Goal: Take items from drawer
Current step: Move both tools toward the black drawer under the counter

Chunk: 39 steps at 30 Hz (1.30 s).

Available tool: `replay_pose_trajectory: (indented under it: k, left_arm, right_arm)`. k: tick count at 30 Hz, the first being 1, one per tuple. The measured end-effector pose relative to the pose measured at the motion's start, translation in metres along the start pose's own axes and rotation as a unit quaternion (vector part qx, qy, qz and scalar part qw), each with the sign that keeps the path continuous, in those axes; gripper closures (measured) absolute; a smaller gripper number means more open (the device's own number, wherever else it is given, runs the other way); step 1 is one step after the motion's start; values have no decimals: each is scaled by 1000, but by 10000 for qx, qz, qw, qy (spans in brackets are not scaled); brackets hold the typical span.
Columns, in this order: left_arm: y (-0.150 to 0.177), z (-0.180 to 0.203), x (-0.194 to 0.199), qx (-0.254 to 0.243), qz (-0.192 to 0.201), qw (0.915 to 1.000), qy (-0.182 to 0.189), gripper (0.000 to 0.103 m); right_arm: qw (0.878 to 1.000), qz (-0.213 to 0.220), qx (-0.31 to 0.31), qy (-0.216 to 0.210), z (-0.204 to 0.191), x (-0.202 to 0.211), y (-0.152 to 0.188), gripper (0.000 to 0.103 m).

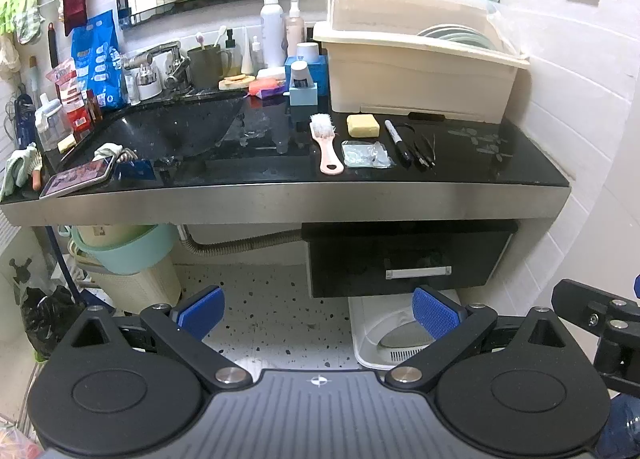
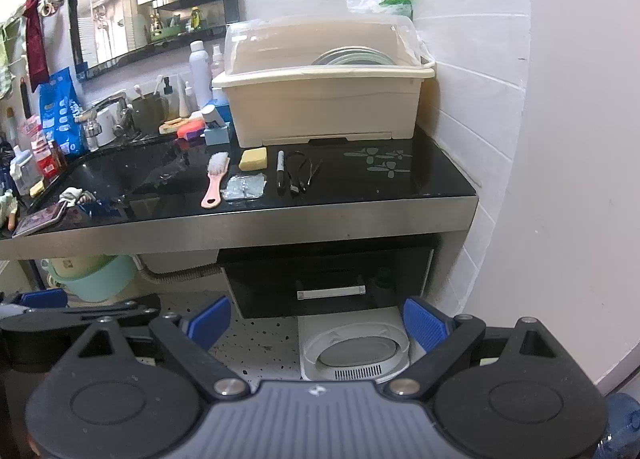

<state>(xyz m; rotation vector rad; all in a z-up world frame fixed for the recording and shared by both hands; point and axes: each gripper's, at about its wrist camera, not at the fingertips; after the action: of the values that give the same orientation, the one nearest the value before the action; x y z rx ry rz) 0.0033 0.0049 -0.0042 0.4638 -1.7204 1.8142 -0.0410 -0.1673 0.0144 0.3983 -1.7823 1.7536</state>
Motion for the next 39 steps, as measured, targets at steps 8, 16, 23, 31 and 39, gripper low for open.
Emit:
replay_pose_trajectory:
  k: [8, 16, 23, 31, 39]
  left_arm:
    - [1, -1, -1, -2, 71, 10000, 57, 2]
    - [4, 1, -5, -56, 108, 9999, -58, 2]
    - [5, 5, -6, -235, 217, 9993, -175, 2]
    - [7, 3, -11, -197, 288, 9991, -259, 2]
    - [9, -5, -23, -39, 174, 9997, -192, 2]
  right_arm:
    - [9995, 228, -192, 114, 11, 0, 3, 9]
    - [9991, 368, -138, 176, 15, -2, 5, 9]
    - [9990, 277, -20, 346, 6, -10, 4, 9]
    - [9986, 237, -388, 275, 16, -22, -1, 10]
    - [9986, 308, -90, 419, 11, -43, -6, 10]
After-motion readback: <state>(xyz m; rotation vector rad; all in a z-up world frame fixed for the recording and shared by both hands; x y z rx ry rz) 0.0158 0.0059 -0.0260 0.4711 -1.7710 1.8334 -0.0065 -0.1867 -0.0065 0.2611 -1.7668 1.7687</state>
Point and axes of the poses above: each gripper's, at about its wrist camera, not at the fingertips, and x roughly against the way its jaws point, z to its right, y to its underside, and after that the axes turned 12 degrees about y, right-handed
